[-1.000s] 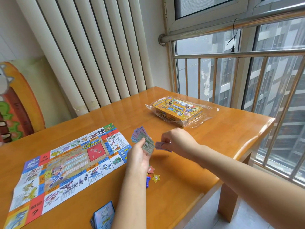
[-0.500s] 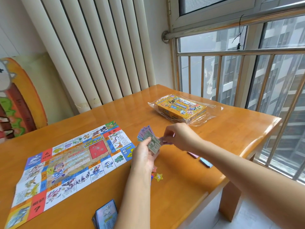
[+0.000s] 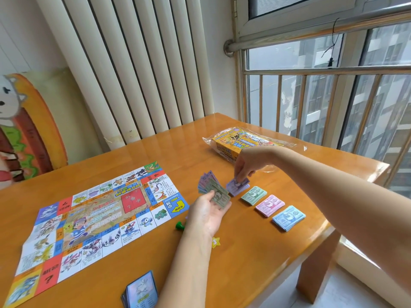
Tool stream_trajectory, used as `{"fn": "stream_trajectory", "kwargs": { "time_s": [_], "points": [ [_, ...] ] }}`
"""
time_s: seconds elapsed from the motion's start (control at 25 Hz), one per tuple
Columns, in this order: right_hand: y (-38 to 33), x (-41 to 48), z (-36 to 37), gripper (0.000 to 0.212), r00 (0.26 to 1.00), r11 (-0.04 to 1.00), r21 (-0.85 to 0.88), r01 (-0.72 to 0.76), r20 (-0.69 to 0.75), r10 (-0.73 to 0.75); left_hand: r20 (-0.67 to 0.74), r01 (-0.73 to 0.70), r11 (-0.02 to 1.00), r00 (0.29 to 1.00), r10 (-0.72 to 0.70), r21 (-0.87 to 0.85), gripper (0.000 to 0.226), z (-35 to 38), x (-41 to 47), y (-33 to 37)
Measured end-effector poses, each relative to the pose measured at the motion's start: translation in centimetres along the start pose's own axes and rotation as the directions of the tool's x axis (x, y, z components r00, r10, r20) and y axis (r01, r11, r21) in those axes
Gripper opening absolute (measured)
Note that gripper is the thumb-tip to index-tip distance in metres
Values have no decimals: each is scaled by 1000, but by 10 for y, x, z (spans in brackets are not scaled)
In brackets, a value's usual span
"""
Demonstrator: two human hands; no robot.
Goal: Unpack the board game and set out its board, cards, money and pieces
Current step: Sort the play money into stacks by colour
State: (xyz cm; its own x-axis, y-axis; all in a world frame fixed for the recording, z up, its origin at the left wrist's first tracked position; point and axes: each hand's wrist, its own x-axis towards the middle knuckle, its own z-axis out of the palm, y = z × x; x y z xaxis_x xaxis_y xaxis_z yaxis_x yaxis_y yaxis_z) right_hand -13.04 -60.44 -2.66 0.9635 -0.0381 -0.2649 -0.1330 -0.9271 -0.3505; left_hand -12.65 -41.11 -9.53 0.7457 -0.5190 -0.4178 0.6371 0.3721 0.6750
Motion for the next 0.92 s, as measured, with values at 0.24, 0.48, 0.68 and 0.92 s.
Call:
{"fn": "stream_trajectory", "kwargs": {
  "time_s": [0.24,0.48,0.68,0.92],
  "points": [
    [7,15,22,19,1000,999,-44,-9,-6,9,44,5,1000,999,-6,14,35,5,3,0],
    [13,10,26,24,1000,999,-45,25,-3,-25,58,18,1000,998,-19,4,33,7,4,0],
    [5,0,22,18,984,997,68,21,-176,-9,-8,-76,991,997,76,-106,22,-1,3,13],
    [-43,-46,23,30,923,886,409,219,-382,-52,-47,-278,958,958,282,72,13,3,-10,11]
  ]
}}
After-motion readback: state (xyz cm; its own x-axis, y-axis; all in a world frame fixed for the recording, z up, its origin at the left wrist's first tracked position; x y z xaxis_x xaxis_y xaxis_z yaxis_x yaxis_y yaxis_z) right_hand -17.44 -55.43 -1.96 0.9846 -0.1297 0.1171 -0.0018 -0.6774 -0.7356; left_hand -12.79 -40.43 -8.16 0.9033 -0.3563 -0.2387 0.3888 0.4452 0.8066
